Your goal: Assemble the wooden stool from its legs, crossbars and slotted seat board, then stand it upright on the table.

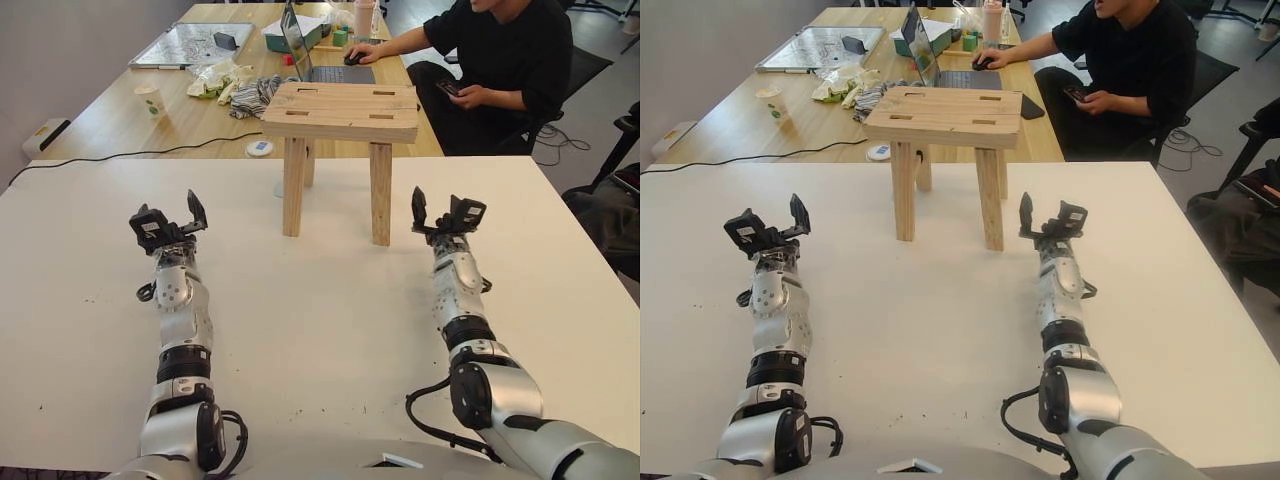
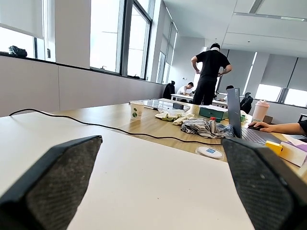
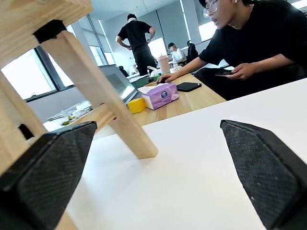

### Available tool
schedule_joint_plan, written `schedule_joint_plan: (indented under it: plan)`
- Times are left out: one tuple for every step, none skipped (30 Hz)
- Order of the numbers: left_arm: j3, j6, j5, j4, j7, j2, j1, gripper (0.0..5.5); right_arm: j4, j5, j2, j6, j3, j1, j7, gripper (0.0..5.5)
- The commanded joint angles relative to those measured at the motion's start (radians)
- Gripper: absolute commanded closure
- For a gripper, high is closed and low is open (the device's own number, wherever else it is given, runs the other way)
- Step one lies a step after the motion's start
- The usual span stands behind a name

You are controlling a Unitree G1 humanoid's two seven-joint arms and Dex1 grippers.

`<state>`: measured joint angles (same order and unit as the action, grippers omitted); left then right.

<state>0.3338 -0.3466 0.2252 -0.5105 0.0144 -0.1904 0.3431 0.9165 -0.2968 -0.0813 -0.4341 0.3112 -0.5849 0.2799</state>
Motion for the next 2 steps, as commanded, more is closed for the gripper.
schedule_joint_plan:
  plan:
    - [0.003, -0.011, -0.009, -0.034, 0.002, -0.005, 0.024, 0.93, 0.032, -0.003, -0.011, 0.012, 0.008, -0.043, -0.010, 0.75]
    - [0.000, -0.015, -0.012, -0.039, -0.002, -0.004, 0.027, 0.93, 0.038, -0.007, -0.011, 0.016, 0.012, -0.046, -0.012, 0.75]
